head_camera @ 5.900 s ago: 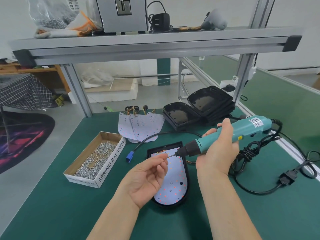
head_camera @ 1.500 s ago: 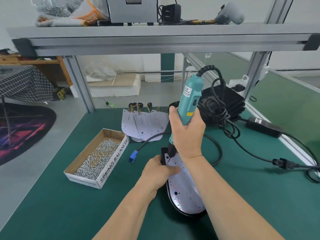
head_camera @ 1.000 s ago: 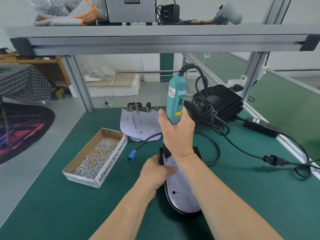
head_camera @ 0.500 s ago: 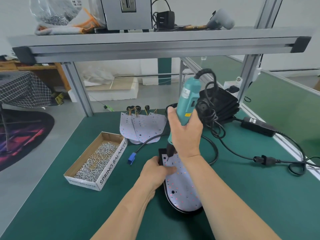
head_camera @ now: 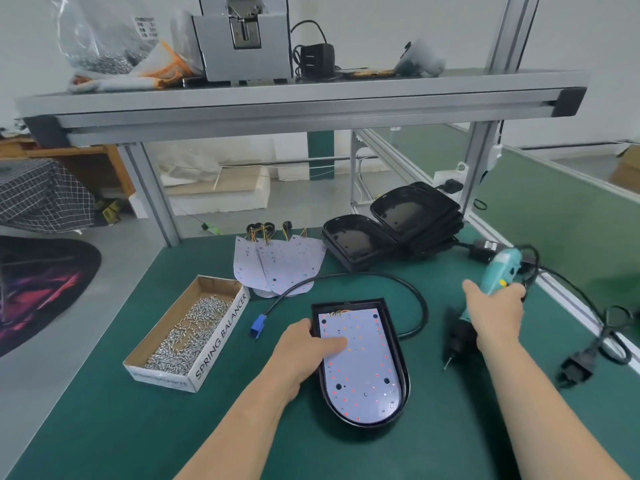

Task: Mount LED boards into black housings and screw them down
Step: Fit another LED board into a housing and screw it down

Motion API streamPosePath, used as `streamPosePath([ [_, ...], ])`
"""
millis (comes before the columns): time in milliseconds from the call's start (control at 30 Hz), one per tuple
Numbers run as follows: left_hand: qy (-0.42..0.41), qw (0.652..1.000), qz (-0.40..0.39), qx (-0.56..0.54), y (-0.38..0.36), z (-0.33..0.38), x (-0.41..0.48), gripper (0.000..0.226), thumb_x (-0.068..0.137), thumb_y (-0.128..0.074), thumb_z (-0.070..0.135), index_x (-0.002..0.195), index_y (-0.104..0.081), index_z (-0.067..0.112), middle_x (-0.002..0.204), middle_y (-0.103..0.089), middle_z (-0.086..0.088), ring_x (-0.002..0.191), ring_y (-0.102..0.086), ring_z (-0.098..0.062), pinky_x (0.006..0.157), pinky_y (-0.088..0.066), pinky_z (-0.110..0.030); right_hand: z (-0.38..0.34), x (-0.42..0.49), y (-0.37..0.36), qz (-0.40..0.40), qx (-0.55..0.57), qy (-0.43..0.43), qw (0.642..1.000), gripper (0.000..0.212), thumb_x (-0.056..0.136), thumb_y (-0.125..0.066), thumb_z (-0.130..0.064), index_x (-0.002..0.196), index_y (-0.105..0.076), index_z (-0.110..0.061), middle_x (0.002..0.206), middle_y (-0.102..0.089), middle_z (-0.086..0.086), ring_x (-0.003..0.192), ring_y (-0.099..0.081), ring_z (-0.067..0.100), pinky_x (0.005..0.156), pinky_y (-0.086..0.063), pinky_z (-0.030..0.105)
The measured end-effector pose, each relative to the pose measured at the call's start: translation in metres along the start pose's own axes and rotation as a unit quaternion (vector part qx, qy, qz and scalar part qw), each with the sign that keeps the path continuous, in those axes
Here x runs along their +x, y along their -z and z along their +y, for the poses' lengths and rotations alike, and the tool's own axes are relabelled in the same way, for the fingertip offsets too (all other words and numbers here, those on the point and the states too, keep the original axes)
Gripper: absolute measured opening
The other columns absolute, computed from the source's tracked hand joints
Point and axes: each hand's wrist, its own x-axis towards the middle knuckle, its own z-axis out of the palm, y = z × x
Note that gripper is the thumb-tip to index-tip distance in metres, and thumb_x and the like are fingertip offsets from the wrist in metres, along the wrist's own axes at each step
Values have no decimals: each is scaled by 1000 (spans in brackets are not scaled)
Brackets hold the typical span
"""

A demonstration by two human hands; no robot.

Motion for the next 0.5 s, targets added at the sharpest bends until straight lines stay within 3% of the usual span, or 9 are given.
streamPosePath([
  [200,9,1000,11,9,0,1,-1,23,78,-82,14,99,-73,13,90,-79,4,83,-76,-14,82,-59,-32,3,3,-6,-21,-80,55,995,50,85,-76,-30,107,-35,-12,101,-50,7,86,-50,30,76,-39,37],
  [333,13,1000,12,13,-1,3,-3,18,79,-82,13,95,-74,14,85,-79,4,78,-76,-14,68,-57,-24,9,1,-10,-45,-151,72,985,55,83,-76,-31,118,-43,-5,103,-55,12,83,-52,32,74,-41,37],
  [500,17,1000,12,18,-1,6,-3,13,80,-82,14,91,-74,15,82,-79,3,69,-75,-9,50,-49,-15,3,-4,-9,-50,-213,62,974,49,87,-72,-32,115,-47,-1,110,-38,13,84,-52,37,74,-44,40],
])
